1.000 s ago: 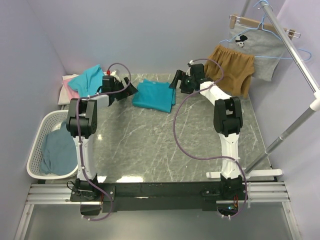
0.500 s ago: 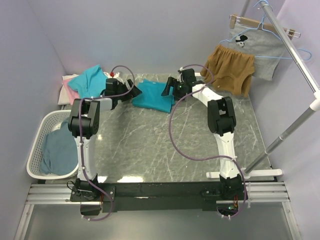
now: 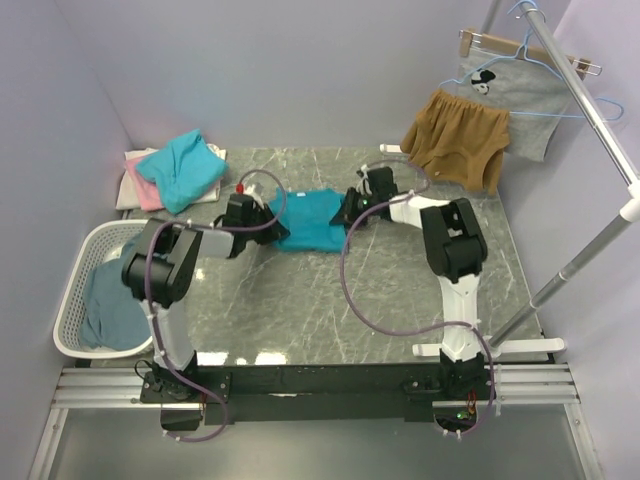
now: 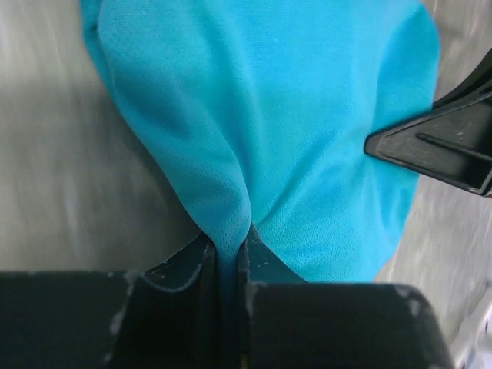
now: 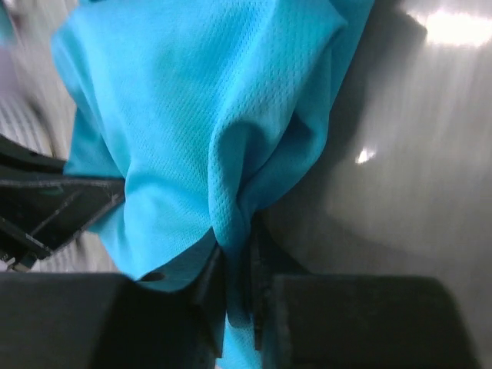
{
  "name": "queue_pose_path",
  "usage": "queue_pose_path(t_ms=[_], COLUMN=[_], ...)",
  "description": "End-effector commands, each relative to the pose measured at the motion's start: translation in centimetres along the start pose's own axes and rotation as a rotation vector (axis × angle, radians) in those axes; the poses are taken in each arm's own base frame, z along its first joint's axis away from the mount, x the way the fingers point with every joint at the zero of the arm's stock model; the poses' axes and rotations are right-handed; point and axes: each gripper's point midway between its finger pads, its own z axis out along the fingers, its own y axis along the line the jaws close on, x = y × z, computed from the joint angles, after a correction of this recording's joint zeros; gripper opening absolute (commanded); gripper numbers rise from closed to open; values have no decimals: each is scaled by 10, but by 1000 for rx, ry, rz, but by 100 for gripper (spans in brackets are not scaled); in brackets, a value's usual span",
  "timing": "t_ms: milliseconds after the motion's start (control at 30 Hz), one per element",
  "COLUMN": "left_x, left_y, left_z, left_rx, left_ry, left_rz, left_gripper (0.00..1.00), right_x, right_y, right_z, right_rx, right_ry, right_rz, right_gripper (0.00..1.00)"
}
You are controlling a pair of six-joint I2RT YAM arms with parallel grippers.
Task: Fold and stack the t-shirts
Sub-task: Smooth out wrinkles on the folded tshirt
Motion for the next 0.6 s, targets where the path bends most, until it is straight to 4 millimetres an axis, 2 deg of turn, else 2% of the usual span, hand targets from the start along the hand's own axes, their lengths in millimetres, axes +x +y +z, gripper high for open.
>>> queue_pose_path(t_ms=[0,33,67,100,133,167,200,233,267,300,333,367,433,500,567], left_x=[52,71,78,84,100,106,115,123,123,128,125,117,106,90,73], left_y=[-4,3,-9,-9,-5,-18,-18,-12,-22,-18,-15,-22,-23,-21,-25], left_z=[-47,-57,-70,-78,-87,-97,-104,-110,-117,-123,-127,-133,-139,-142,-140], left_rx=[-69,-92,-74,-86,-101,-75,-88,-115,-101,-128,-149,-134,-150,-198,-234], left_ry=[65,94,101,104,128,128,142,141,123,131,109,73,33,-19,-58], left_rz=[-12,-20,-6,-12,-15,3,-3,1,16,12,15,17,24,52,76], left_gripper=[10,10,10,10,11,11,13,18,21,27,46,59,78,84,90], right_x=[53,83,97,99,128,136,146,167,165,174,176,169,157,131,122], right_y=[13,1,4,16,4,17,17,9,14,13,9,15,6,6,-1], right_z=[-42,-49,-54,-69,-76,-85,-90,-96,-105,-109,-115,-125,-139,-154,-162], right_rx=[14,37,41,30,63,56,62,87,102,122,160,170,262,343,403], right_ry=[39,82,94,68,109,91,91,116,76,80,73,30,-40,-141,-161], right_rz=[-25,-2,-8,-32,-12,-41,-45,-34,-46,-54,-54,-73,-89,-127,-136], right_gripper=[14,13,10,9,8,11,20,28,42,51,60,65,71,77,78])
